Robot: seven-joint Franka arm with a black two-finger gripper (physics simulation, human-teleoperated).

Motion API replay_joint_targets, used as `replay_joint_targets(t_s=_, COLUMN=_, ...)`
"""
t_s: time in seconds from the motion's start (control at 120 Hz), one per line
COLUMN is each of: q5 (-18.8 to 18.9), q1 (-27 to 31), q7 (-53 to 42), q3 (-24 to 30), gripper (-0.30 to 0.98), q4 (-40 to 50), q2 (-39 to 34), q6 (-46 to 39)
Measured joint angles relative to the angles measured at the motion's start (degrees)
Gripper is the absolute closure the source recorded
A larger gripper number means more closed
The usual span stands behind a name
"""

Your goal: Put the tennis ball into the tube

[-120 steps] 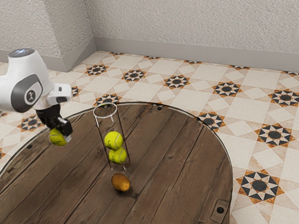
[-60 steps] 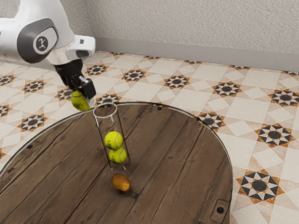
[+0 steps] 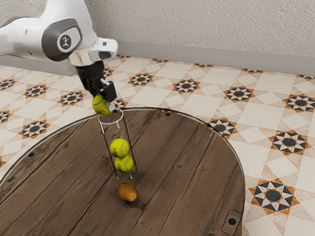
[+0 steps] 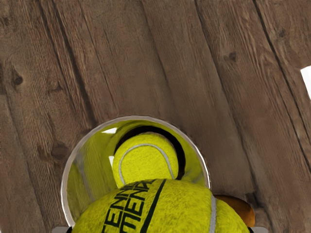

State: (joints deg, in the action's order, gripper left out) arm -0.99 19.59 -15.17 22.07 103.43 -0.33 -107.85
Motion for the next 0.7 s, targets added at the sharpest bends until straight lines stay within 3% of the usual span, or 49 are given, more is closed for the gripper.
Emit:
replay_joint_targets(t_s=0.267, q5=1.00, q1=0.07, q7=0.67, q3=0.21, gripper=0.30, q4=-1.26, q2=3.39, q6=0.11)
replay_joint_targets(t_s=0.467, q5=1.16, q1=0.53, q7=0.87, q3=0.16, gripper=0.13, q4=-1.62, q2=3.92, q6=-0.21)
replay_joint_targets(t_s=0.7, q5=1.20, q1=-0.49, q7=1.80, q3=-0.93, gripper=0.04, q4=-5.69, q2=1.24, q6=2.67)
